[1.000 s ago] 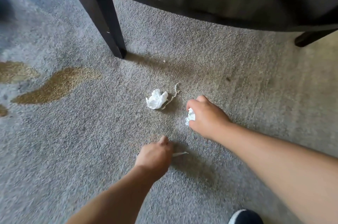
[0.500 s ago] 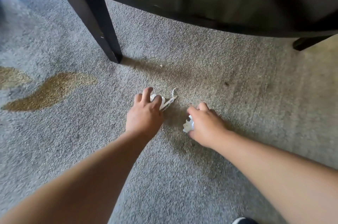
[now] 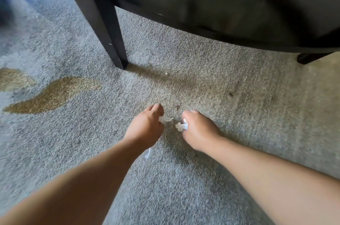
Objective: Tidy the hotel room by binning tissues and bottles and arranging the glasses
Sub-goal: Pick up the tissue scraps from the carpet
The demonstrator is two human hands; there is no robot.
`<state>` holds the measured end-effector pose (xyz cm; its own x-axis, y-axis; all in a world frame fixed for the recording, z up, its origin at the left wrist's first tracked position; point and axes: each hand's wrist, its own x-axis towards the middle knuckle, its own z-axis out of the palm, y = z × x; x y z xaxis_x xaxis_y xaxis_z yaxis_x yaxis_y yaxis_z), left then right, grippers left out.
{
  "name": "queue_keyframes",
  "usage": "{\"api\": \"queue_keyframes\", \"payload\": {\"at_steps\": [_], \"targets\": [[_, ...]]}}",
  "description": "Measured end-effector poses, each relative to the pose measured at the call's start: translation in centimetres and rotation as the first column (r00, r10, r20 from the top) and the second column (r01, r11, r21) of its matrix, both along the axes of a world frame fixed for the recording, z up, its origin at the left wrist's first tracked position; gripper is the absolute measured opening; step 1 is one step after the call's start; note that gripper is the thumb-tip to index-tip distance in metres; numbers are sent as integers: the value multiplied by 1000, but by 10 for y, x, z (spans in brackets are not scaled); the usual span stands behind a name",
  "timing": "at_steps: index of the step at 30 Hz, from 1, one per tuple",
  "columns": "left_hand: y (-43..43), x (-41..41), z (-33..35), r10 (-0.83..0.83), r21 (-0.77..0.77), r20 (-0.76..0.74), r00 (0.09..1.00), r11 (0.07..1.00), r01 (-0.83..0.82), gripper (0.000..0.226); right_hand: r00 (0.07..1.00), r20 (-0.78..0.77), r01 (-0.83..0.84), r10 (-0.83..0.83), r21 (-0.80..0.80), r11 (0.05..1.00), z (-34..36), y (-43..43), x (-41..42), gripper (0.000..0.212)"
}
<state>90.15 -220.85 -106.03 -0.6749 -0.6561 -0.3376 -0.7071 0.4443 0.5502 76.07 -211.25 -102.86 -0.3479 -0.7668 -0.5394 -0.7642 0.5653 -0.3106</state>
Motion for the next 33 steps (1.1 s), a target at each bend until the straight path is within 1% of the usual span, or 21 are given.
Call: {"api": "queue_keyframes", "payload": {"at_steps": [2,4,6,9,12,14,15,17,20,23,25,27,29,33], "targets": [[-9,7,7,74,-6,-21,997,997,-74,21,1000,2,28,-28,-23,999,5,-14,0,13],[-20,16,18,127,-14,-37,991,992,-127,13,999,28,39,-38,-36,999,10,-28,5,17],[-29,26,32,159,-27,-26,987,987,-160,9,998,56,8,-5,-53,999,20,-41,16,26],[-47,47,69,183,-59,29,983,982,-181,14,995,54,-83,87,-86,993,51,-62,34,19],[-64,80,131,220,-102,63,974,972,-213,13,980,89,-169,177,-93,981,108,-85,57,11],[-71,106,177,209,-162,76,975,967,-195,11,966,113,-222,231,-93,971,153,-98,76,5],[-76,122,203,204,-194,83,975,963,-185,14,956,126,-253,264,-98,962,180,-106,87,3],[-87,155,256,209,-231,131,969,957,-175,22,931,161,-315,328,-103,944,234,-120,110,6],[-106,203,330,307,-263,181,934,930,-255,18,891,194,-401,411,-88,912,314,-141,146,14],[-125,253,405,416,-292,157,896,886,-361,11,849,187,-488,494,-80,869,389,-166,182,20],[-138,281,448,468,-282,118,876,861,-423,10,834,177,-511,523,-110,852,430,-180,202,17],[-154,308,490,504,-272,101,858,843,-463,16,826,167,-522,538,-133,843,467,-197,223,12],[-169,329,523,512,-272,87,854,837,-474,20,823,145,-530,550,-155,834,497,-215,241,6],[-200,368,571,559,-311,58,827,798,-517,23,829,107,-521,549,-212,827,540,-254,273,6]]}}
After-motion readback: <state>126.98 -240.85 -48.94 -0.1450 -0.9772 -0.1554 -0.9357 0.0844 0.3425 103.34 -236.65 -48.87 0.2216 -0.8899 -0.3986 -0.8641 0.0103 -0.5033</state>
